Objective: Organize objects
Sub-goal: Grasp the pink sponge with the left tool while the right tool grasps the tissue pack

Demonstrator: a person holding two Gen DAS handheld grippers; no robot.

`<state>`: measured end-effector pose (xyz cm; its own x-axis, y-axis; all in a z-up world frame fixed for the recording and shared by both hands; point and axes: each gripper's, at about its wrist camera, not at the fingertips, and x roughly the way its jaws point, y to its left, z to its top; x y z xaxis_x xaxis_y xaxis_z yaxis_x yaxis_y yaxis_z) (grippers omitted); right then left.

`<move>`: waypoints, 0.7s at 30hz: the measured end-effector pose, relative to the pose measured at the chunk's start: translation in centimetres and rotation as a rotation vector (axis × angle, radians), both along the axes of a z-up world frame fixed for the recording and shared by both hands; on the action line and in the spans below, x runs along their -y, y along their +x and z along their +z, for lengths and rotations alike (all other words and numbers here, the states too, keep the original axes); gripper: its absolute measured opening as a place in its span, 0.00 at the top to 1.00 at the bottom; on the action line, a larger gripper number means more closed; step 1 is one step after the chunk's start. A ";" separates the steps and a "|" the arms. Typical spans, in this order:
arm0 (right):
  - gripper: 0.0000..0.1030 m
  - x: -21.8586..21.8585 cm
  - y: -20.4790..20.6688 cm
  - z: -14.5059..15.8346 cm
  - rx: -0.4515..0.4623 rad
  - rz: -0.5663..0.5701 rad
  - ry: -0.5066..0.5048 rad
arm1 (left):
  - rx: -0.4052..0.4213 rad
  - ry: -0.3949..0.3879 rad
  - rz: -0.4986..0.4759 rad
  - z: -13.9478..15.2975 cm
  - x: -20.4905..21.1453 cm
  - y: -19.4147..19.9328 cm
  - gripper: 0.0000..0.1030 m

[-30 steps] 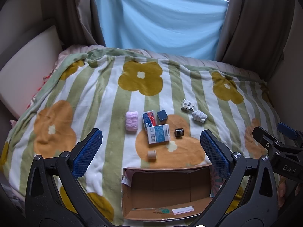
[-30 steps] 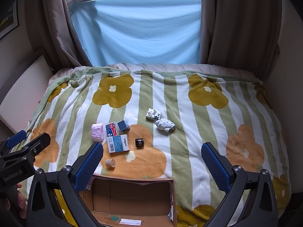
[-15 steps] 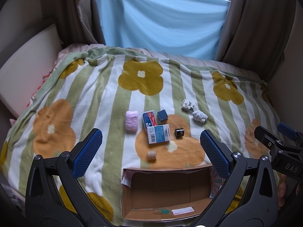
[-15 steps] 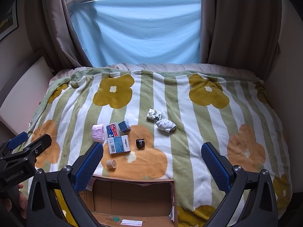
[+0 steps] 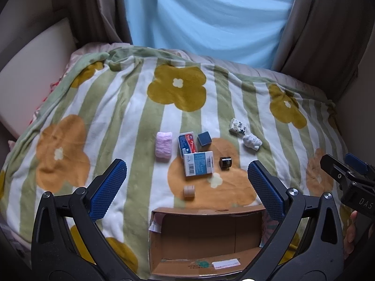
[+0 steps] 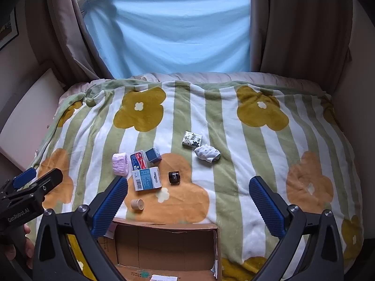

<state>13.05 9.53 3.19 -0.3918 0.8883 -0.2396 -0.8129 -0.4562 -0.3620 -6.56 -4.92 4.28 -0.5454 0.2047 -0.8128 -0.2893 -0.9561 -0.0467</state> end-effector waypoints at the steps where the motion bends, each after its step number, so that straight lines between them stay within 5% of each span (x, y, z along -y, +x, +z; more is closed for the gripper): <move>1: 0.00 -0.3 -0.2 0.1 0.003 -0.003 -0.004 | 0.007 -0.001 0.000 -0.3 0.0 -0.4 0.01; 10: 0.00 -5.7 -2.8 1.4 0.027 -0.014 -0.071 | 0.091 -0.022 0.009 -4.3 -0.3 -5.8 0.01; 21: 0.00 -17.1 -8.2 1.6 0.084 -0.064 -0.180 | 0.197 -0.074 0.041 -12.6 0.5 -13.8 0.01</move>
<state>4.89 26.65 4.76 -0.3083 0.8503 -0.4265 -0.8127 -0.4685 -0.3466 -20.38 -5.42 -8.28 -0.3812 0.1217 -0.9165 -0.2422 -0.9698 -0.0280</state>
